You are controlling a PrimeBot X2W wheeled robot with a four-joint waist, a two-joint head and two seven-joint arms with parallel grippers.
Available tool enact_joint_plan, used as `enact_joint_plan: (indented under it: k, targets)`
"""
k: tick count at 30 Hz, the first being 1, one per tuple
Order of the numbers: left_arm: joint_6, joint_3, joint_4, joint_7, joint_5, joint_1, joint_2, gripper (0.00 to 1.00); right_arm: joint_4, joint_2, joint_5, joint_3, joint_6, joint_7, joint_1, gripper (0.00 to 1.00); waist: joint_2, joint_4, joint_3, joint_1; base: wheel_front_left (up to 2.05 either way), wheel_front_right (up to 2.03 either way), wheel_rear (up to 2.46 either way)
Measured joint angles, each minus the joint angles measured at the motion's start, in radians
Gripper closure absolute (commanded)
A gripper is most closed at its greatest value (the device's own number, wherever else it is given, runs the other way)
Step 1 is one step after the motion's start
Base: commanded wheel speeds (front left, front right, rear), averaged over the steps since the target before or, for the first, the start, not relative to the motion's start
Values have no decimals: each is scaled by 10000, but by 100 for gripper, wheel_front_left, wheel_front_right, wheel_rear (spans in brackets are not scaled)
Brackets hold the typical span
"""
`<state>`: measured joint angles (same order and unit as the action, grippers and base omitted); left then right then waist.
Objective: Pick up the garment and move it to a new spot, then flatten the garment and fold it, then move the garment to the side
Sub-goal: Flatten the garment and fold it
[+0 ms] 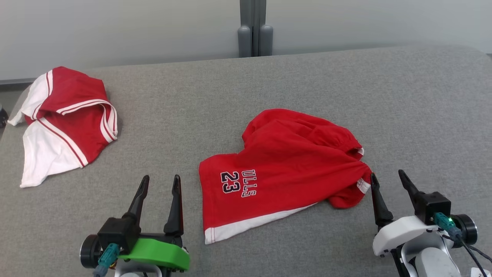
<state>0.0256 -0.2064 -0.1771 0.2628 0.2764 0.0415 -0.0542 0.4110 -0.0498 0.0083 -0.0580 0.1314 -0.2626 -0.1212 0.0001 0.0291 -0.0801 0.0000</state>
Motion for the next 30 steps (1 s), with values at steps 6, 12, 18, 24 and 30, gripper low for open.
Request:
enact_joint_plan:
  k: [6, 12, 18, 24, 30]
  targets:
    - [-90, 113, 205, 12, -102, -218, 27, 0, -1430, -2, 234, 102, 0, 0, 191, 0, 0, -215, 279, 0, 0, 0, 0]
    - [-169, 468, 205, 12, -259, -388, 31, 0, -1921, 2, 430, 512, 0, 0, 160, 0, 0, -306, 530, 0, 0, 0, 0]
    - [-157, 692, 52, 12, -364, -565, 35, 0, -1958, 2, 606, 788, 0, 0, 157, 0, 0, -219, 688, 0, 0, 0, 0]
    - [-121, 759, -77, 12, -401, -565, 36, 0, -1893, 4, 807, 830, 0, 0, 198, 0, 0, -164, 736, 0, 0, 0, 0]
    - [-88, 746, -155, 12, -401, -564, 36, 0, -1764, 4, 880, 867, 0, 0, 210, 0, 0, -181, 719, 0, 0, 0, 0]
